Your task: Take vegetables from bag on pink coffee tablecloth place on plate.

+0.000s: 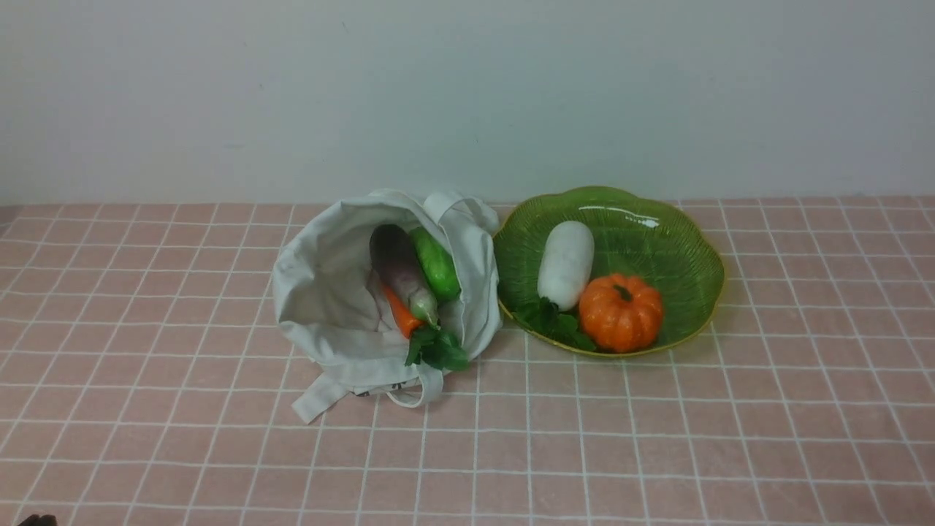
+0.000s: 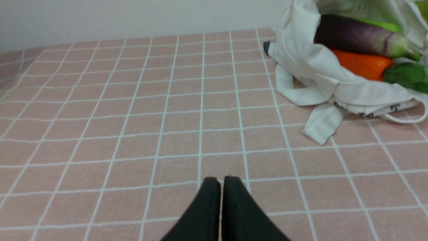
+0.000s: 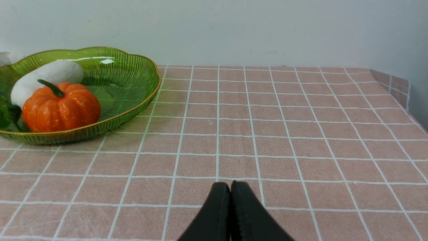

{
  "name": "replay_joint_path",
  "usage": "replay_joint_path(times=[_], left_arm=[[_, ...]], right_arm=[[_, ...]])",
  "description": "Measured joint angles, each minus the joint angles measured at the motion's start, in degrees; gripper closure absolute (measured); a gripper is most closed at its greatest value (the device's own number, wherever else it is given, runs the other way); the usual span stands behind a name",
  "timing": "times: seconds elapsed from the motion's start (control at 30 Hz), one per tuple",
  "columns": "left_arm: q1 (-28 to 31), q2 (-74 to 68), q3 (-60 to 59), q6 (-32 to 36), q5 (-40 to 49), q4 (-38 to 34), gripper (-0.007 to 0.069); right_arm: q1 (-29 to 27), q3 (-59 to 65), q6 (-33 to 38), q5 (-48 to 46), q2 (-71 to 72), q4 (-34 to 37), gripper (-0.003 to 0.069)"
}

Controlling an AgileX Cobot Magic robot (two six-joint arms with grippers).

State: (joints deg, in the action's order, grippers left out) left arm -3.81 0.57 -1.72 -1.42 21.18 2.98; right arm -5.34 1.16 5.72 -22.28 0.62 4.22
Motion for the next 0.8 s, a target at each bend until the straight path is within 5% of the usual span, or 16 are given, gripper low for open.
replay_joint_path(times=[0.8], left_arm=[[0.0, 0.0, 0.0, -0.5, 0.1, 0.1, 0.0629]], right_arm=[[0.0, 0.0, 0.0, 0.0, 0.0, 0.1, 0.0673]])
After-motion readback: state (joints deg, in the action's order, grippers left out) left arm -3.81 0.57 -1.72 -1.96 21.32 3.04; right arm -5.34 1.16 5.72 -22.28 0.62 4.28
